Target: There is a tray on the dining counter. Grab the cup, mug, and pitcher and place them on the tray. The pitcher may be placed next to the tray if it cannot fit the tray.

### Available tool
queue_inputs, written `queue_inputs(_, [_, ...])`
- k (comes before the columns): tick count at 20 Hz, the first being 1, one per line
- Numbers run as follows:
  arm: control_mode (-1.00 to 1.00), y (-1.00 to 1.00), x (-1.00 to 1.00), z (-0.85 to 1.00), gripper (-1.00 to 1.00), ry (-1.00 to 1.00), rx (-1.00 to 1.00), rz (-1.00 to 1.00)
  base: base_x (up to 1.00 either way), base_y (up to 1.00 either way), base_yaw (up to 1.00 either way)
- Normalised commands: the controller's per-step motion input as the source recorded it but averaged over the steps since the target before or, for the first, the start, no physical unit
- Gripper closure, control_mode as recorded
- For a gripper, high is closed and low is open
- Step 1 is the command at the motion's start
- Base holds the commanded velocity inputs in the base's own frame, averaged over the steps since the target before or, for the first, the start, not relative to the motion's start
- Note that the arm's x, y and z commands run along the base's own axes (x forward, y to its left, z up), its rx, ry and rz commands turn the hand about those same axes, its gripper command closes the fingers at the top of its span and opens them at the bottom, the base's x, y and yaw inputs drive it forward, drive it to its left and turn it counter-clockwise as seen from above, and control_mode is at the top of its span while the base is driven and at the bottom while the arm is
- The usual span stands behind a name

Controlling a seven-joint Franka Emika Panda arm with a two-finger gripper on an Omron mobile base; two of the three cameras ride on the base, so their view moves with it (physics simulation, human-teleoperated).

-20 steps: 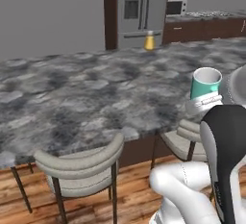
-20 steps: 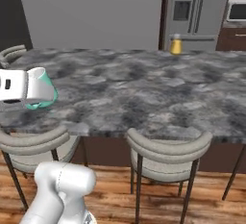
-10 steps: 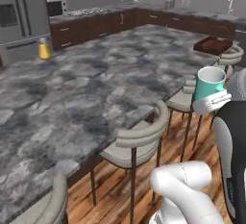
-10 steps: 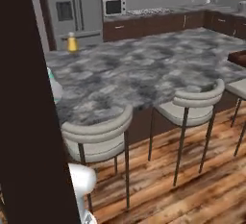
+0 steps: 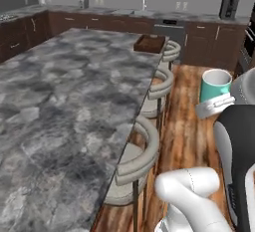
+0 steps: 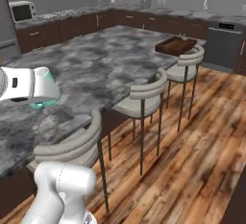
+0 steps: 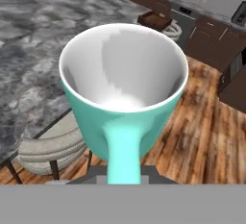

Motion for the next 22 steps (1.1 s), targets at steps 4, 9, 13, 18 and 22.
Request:
queue_inputs(4, [1.00,0.00,0.00,0.00,1.00,0.00,0.00,0.00,0.75,0.60,-0.59])
queue_inputs(9, [1.00,0.00,0.00,0.00,1.00,0.00,0.00,0.00,0.07,-0.22,-0.79])
queue_inputs(13, [1.00,0.00,0.00,0.00,1.00,0.00,0.00,0.00,0.27,-0.39,-0.51])
queue_inputs(18, [1.00,0.00,0.00,0.00,1.00,0.00,0.00,0.00,0.02,-0.93,-0.01])
queue_inputs(22, [1.00,0.00,0.00,0.00,1.00,0.00,0.00,0.00,-0.06,-0.46,-0.02])
